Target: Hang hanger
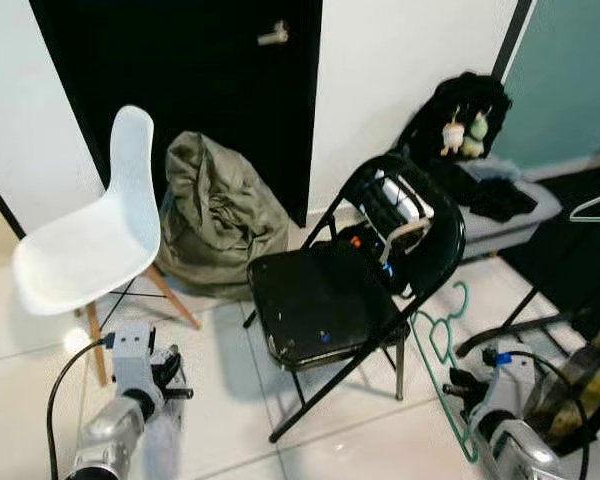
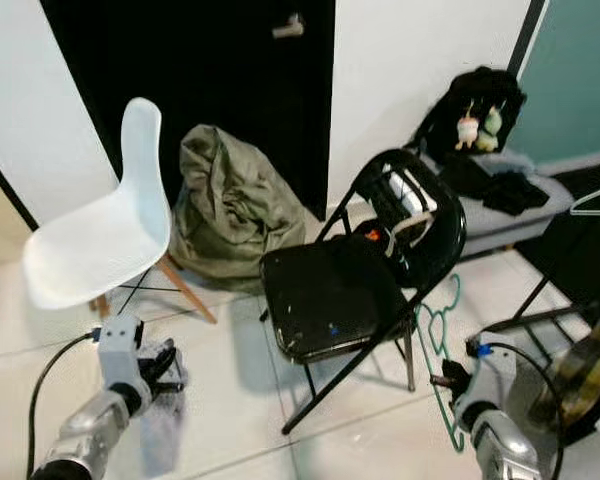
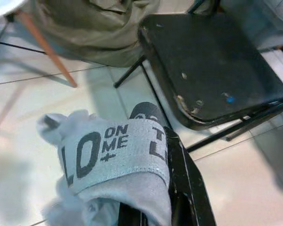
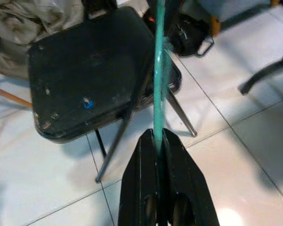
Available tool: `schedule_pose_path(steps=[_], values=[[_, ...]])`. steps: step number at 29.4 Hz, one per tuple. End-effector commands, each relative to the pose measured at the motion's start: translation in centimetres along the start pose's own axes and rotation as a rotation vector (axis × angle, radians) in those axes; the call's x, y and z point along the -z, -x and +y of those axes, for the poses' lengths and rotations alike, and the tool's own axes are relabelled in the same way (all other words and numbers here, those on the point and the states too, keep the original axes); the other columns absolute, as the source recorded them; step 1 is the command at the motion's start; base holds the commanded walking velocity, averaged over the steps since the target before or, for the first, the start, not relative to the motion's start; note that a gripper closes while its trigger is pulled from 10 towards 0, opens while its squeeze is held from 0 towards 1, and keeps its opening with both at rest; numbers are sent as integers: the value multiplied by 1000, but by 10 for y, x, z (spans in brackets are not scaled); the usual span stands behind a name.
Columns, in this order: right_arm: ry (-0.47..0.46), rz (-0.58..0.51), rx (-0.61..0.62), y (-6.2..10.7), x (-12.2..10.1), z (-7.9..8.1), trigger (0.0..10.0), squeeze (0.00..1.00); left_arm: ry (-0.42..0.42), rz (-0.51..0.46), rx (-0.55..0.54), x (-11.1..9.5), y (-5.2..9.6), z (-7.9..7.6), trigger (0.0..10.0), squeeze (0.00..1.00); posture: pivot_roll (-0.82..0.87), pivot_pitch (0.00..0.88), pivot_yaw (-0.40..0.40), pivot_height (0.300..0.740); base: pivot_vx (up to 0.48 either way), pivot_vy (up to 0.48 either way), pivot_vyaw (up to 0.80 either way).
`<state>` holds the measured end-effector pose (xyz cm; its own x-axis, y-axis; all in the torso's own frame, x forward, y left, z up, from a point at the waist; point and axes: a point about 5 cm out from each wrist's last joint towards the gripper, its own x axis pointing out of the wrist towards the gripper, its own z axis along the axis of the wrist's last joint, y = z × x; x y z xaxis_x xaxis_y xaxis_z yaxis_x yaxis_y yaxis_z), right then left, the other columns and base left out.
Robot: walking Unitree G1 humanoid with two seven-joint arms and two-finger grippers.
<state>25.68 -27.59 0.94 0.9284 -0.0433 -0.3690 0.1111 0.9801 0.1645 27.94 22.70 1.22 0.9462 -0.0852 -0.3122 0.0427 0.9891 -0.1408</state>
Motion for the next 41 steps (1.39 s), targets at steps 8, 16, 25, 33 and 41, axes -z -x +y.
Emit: schedule_pose_path(steps=[8, 16, 25, 33, 41], values=[[6, -5, -26, 1, 4, 4, 10000, 0, -19, -12, -21, 2, 6, 9, 10000, 0, -76, 65, -104, 740, 0, 0, 750], [-2, -37, -19, 2, 5, 5, 10000, 0, -45, -7, 23, 3, 8, 9, 10000, 0, -67, 79, -60, 740, 0, 0, 750], [17, -69, -16, 3, 3, 6, 10000, 0, -71, -14, 55, 2, 9, 8, 10000, 0, -57, 89, -25, 740, 0, 0, 750], [33, -64, -36, 3, 4, 10, 10000, 0, -84, -16, 55, 2, 8, 7, 10000, 0, -51, 91, -31, 740, 0, 0, 749], [40, -60, -44, 2, 5, 12, 10000, 0, -79, -16, 60, 2, 8, 6, 10000, 0, -56, 95, -33, 740, 0, 0, 744]])
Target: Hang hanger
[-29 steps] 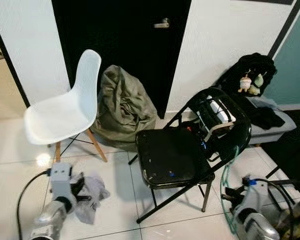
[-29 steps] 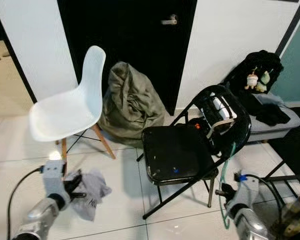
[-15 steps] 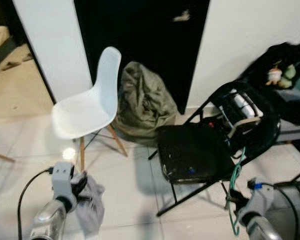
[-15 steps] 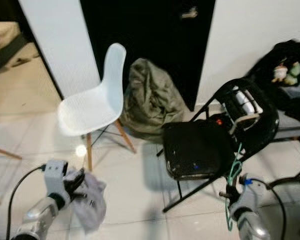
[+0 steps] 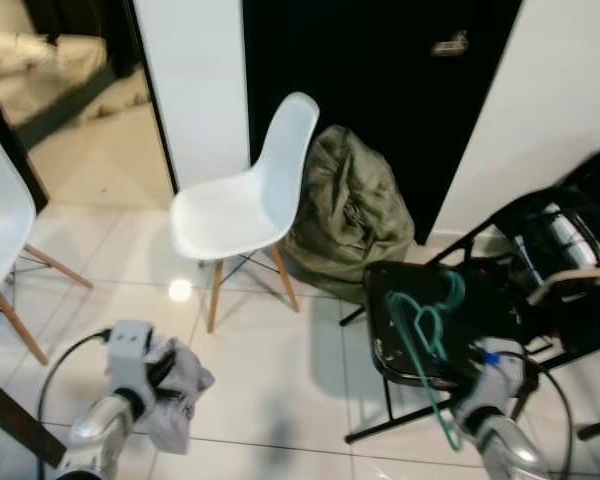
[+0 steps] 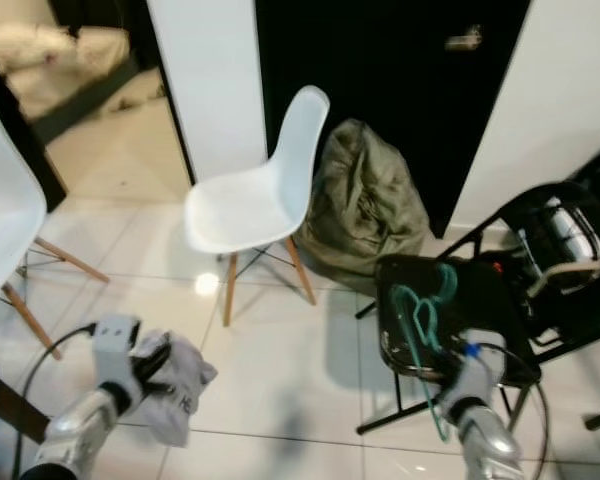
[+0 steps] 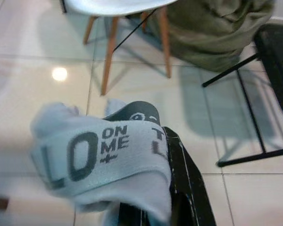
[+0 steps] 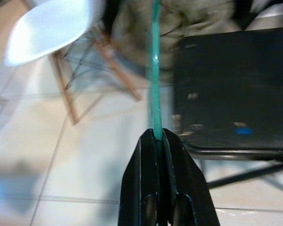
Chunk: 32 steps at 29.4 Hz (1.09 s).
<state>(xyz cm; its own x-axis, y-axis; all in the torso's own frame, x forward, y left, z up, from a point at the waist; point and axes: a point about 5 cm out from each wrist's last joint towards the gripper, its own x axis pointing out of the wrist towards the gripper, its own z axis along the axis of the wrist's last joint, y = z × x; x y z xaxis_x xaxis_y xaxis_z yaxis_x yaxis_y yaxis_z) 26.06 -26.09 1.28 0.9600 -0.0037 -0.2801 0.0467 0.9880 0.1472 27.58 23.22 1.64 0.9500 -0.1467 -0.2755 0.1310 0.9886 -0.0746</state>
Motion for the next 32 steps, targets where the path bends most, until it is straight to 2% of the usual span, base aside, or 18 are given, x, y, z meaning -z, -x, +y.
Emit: schedule_pose_path(steps=[1, 4, 5, 7, 8, 12, 19, 22, 23, 28, 32], values=[[3, 29, 12, 4, 7, -3, 10000, 0, 13, 16, -2, 5, 3, 0, 10000, 0, -60, 94, -37, 740, 0, 0, 744], [-8, 41, 33, 3, 10, -3, 10000, 0, 16, 26, -2, 7, 2, 0, 10000, 0, -93, 77, -61, 740, 0, -397, 731], [-27, 51, 59, 4, 13, -5, 10000, 0, 19, 44, -2, 11, 2, -2, 10000, 0, -103, 45, -96, 740, 0, -450, 706], [-32, 53, 67, 4, 14, -5, 10000, 0, 20, 49, -2, 11, 1, -3, 10000, 0, -103, 45, -96, 740, 0, -450, 706], [-42, 74, 87, 4, 15, -8, 10000, 0, 20, 50, -4, 11, 0, -4, 10000, 0, -125, 27, -145, 740, 0, -450, 0], [-49, 88, 87, 3, 15, -9, 10000, 0, 24, 27, -18, 8, -1, -4, 10000, 0, -106, 40, -159, 740, 0, -337, 0], [-80, 27, 52, 7, 13, -8, 10000, 0, 3, -14, -35, 4, 1, -3, 10000, 0, -32, 60, -121, 740, 0, 0, 0], [-63, 32, 61, 7, 14, -8, 10000, 0, 9, -1, -18, 5, 1, -3, 10000, 0, -37, 62, -114, 740, 0, 0, 0], [-45, 37, 62, 7, 14, -8, 10000, 0, 8, 6, -6, 6, 1, -3, 10000, 0, -57, 59, -90, 740, 0, 0, 0], [23, 58, 34, 7, 14, -7, 10000, 0, 3, 12, 10, 8, 0, -7, 10000, 0, -57, 60, -85, 740, 0, 0, 800], [30, 61, 30, 7, 14, -7, 10000, 0, 3, 10, 11, 8, 0, -8, 10000, 0, -55, 60, -87, 740, 0, 0, 800]])
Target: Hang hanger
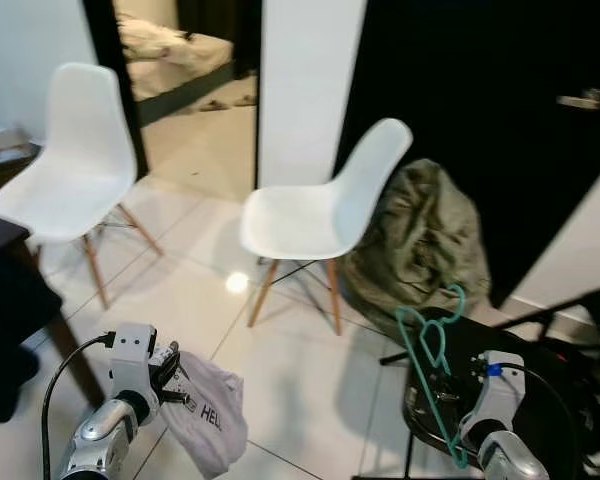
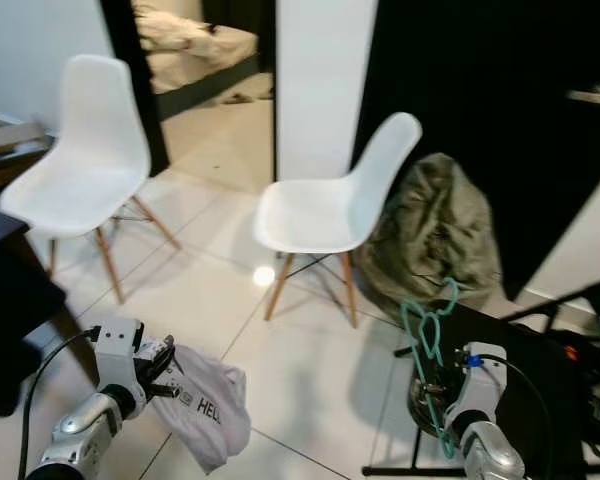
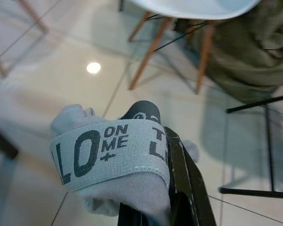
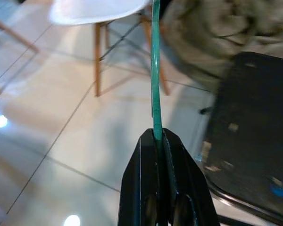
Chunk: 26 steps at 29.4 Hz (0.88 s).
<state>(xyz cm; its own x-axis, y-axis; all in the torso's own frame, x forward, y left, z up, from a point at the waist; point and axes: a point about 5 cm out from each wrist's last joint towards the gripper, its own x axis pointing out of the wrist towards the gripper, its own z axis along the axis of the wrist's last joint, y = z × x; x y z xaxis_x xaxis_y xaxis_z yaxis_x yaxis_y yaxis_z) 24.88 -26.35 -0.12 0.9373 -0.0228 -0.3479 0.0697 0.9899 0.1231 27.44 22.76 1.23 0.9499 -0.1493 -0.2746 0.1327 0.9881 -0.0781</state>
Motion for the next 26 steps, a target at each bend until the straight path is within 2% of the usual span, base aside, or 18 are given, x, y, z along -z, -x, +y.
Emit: schedule_pose_path(steps=[1, 13, 17, 26], values=[[19, -7, -2, 0, -3, -2, 10000, 0, 1, 8, 8, 4, 0, -4, 10000, 0, -51, 64, -86, 740, 0, 0, 800], [53, -23, -22, -1, -6, 0, 10000, 0, -1, 2, 9, 2, -1, -5, 10000, 0, -31, 77, -48, 740, 0, 0, 800], [66, -41, -38, -3, -9, 6, 10000, 0, -8, 7, 31, -5, -9, -10, 10000, 0, -39, 77, -25, 740, 0, 0, 800], [65, -50, -48, -5, -11, 8, 10000, 0, -5, 10, 39, -8, -14, -14, 10000, 0, -37, 75, -24, 740, 0, 0, 800]])
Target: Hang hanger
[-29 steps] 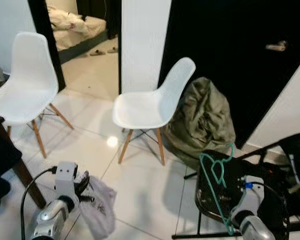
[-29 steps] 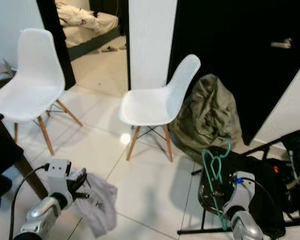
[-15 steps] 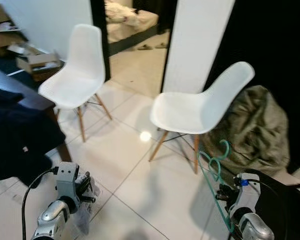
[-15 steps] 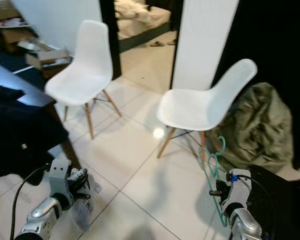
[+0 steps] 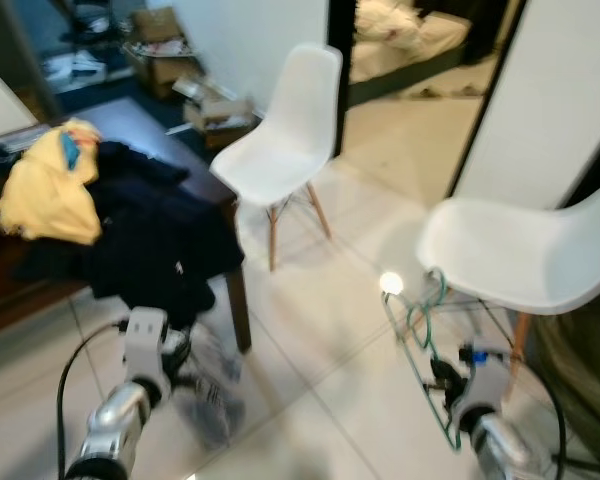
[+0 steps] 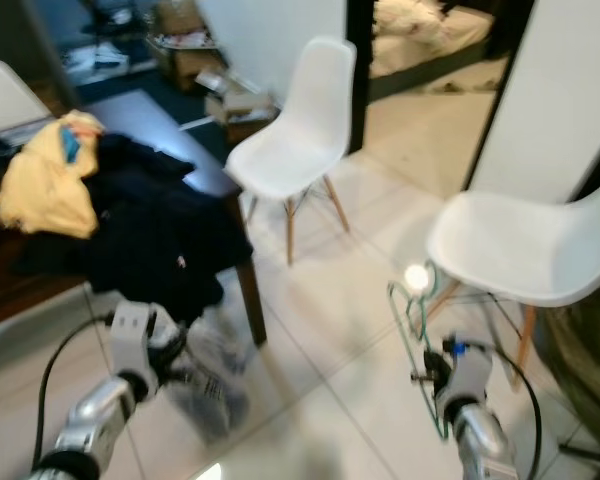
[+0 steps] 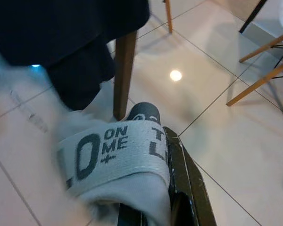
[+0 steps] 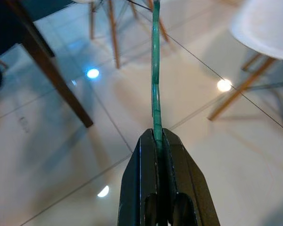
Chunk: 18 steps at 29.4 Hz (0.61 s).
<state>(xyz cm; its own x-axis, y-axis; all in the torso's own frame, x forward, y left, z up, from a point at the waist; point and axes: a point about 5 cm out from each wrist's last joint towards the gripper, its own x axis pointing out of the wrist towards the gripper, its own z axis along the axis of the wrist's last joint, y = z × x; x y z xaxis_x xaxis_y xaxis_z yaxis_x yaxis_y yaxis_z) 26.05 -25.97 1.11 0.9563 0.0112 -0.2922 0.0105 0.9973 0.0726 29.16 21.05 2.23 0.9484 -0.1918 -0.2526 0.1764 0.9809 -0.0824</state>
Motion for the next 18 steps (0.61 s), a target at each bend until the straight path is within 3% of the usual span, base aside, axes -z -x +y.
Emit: schedule_pose_path(steps=[1, 13, 15, 16, 17, 18], values=[[-2, 4, -11, 1, 3, 3, 10000, 0, 5, 29, -3, 5, 2, 2, 10000, 0, -37, 75, -24, 740, 0, 0, 800], [-33, -27, -14, 1, 0, 4, 10000, 0, 9, -23, 24, 0, 3, 1, 10000, 0, -38, 78, -19, 740, 0, 0, 739], [-47, -34, -3, 2, 0, 2, 10000, 0, -3, -141, 99, -26, -6, -7, 10000, 0, -42, 86, -16, 740, 150, 0, 0], [-47, -34, -3, 2, 0, 2, 10000, 0, -3, -141, 99, -26, -6, -7, 10000, 0, -42, 86, -16, 740, 300, 0, 0], [-46, -35, 0, 2, 0, 2, 10000, 0, -37, -323, 203, -77, -15, -16, 10000, 0, -38, 85, -17, 740, 341, 0, 0], [-45, -34, 1, 2, 0, 2, 10000, 0, -44, -363, 226, -89, -16, -19, 10000, 0, -38, 85, -17, 740, 341, 0, 0]])
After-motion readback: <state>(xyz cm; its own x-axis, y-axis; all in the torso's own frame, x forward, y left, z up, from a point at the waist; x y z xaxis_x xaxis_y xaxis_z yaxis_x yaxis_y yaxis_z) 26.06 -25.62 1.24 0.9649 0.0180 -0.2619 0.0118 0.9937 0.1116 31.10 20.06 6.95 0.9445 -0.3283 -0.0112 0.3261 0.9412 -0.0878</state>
